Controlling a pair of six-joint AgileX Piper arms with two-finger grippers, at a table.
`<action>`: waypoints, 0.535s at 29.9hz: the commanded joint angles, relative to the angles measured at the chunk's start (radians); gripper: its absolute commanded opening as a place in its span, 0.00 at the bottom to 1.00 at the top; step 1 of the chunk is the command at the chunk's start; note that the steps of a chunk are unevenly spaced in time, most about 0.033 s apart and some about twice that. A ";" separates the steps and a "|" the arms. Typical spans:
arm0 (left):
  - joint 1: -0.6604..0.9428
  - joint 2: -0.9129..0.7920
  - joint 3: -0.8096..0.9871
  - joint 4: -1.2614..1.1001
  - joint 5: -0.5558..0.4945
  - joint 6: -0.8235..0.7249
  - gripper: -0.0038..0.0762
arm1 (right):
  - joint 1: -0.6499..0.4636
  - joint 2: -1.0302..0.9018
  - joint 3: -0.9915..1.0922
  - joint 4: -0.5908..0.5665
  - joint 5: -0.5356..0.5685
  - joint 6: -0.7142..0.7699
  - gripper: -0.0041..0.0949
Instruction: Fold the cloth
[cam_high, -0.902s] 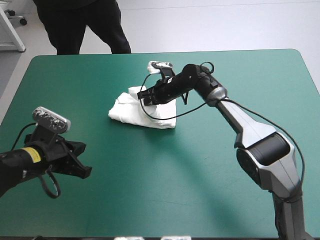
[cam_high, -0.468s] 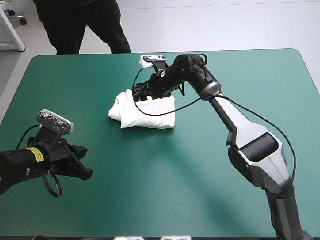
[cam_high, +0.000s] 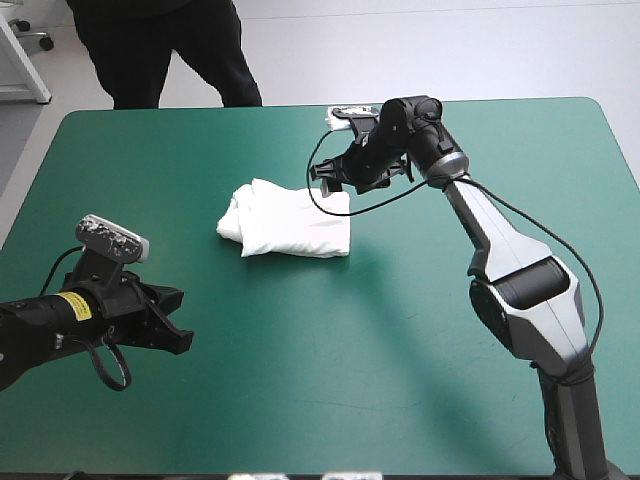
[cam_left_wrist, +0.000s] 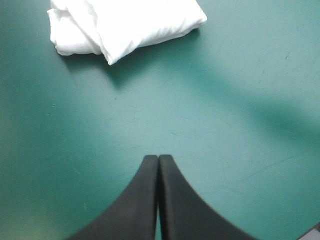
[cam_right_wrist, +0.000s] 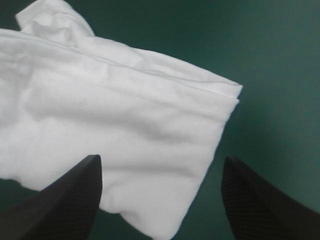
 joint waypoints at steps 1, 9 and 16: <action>0.000 -0.004 -0.023 -0.026 -0.055 -0.023 0.04 | -0.027 -0.026 -0.026 0.026 0.002 -0.003 0.68; 0.000 -0.004 -0.023 -0.026 -0.063 -0.038 0.04 | -0.029 0.043 -0.023 0.060 0.002 -0.043 0.68; 0.000 -0.002 -0.023 -0.022 -0.063 -0.038 0.04 | -0.028 0.090 -0.023 0.082 0.002 -0.066 0.68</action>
